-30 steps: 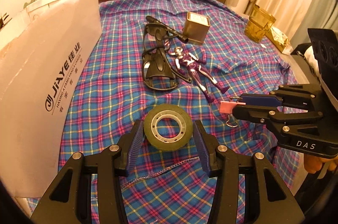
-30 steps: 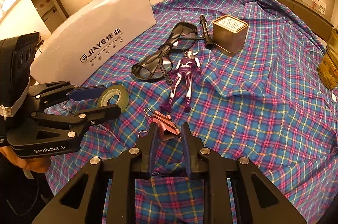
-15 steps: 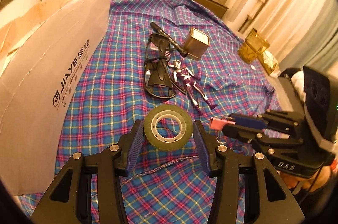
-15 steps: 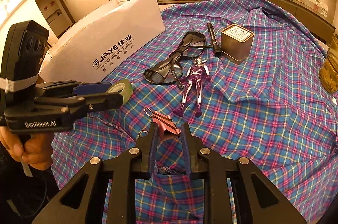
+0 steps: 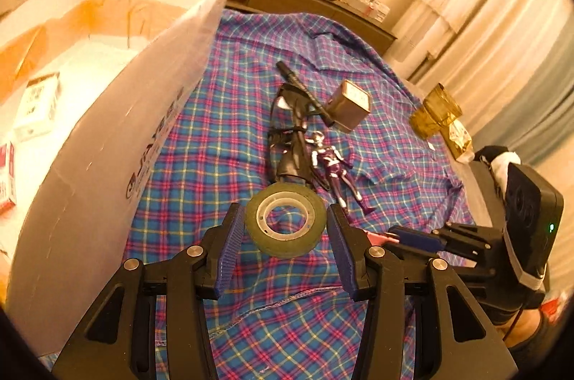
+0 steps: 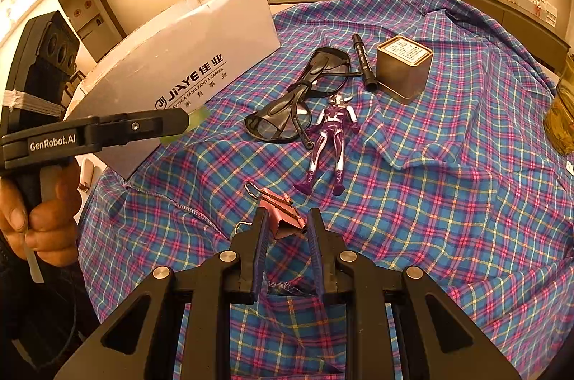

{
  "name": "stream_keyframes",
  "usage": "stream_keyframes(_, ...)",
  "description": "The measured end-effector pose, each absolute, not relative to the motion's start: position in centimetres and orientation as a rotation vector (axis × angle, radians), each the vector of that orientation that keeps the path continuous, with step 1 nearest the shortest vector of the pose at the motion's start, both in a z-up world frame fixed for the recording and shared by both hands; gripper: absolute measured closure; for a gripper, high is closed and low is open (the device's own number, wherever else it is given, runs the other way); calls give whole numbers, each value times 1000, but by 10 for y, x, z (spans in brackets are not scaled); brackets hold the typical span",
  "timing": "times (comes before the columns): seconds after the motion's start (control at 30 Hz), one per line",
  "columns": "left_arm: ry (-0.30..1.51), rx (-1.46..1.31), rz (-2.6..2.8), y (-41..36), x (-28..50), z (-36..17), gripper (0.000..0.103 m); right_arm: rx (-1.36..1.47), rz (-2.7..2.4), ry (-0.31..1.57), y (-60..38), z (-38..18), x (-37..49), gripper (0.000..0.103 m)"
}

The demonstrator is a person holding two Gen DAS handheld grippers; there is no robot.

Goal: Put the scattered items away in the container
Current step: 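Carry the tape roll and pink clip over the cardboard box with both tools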

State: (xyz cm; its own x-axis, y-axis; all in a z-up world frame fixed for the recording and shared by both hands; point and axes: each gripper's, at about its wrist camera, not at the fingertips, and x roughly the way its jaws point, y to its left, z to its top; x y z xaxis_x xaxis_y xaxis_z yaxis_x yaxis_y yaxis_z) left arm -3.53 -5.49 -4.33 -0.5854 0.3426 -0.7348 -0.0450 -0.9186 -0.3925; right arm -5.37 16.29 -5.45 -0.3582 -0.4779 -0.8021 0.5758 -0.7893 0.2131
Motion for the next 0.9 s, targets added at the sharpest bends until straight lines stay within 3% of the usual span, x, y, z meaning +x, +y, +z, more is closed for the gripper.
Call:
stream_keyframes(0.43, -369, -1175, 2618, -42, -25, -11, 54, 1147, -2182, 95, 152, -27, -46, 80)
stream_keyframes(0.9, -446, -1030, 2690, -81, -6, 28, 54, 1063, -2215, -42, 129, 10, -28, 80)
